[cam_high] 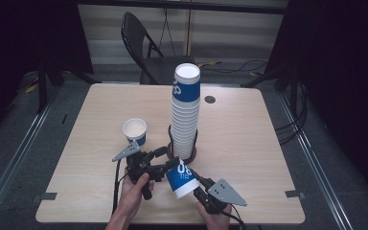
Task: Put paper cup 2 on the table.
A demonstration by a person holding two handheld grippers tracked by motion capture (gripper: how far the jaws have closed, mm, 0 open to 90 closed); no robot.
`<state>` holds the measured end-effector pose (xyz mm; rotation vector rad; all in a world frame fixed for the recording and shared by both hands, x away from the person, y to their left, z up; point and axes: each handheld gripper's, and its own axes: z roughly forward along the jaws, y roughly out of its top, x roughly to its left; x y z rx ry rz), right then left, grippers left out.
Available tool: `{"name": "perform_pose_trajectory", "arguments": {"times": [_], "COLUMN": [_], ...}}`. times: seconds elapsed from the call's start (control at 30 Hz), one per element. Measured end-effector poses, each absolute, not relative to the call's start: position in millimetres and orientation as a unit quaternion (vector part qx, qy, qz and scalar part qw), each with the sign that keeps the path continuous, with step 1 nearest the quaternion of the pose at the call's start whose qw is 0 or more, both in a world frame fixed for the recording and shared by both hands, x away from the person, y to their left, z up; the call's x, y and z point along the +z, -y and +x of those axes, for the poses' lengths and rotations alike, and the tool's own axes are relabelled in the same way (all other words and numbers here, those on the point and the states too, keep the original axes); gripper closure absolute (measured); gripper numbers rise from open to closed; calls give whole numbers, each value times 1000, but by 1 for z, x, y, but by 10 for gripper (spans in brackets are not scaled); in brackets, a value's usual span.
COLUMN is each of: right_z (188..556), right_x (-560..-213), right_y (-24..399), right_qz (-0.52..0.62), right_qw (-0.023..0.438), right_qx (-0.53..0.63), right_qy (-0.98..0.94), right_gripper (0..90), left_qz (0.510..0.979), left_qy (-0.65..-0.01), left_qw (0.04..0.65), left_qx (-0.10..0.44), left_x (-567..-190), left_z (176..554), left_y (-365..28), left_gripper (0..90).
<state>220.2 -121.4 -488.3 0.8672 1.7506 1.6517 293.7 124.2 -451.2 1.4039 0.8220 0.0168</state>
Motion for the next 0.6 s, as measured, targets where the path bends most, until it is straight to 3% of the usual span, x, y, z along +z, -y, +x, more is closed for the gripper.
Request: {"name": "perform_pose_trajectory", "arguments": {"times": [0.1, 0.37, 0.6], "right_z": [221, 224, 230], "right_x": [-488, -485, -483], "right_y": [127, 140, 149], "right_qz": [334, 360, 373], "right_qw": [283, 263, 238], "right_qx": [611, 585, 576], "right_qy": [-659, -677, -687], "right_gripper": [858, 858, 858], "left_qz": [651, 693, 723], "left_qy": [-363, -320, -280], "left_qw": [666, 636, 617], "left_qx": [15, 111, 139], "left_x": [-448, -444, -444], "left_z": [292, 281, 279], "left_y": [-126, -125, -126], "left_gripper": [162, 158, 180]}}
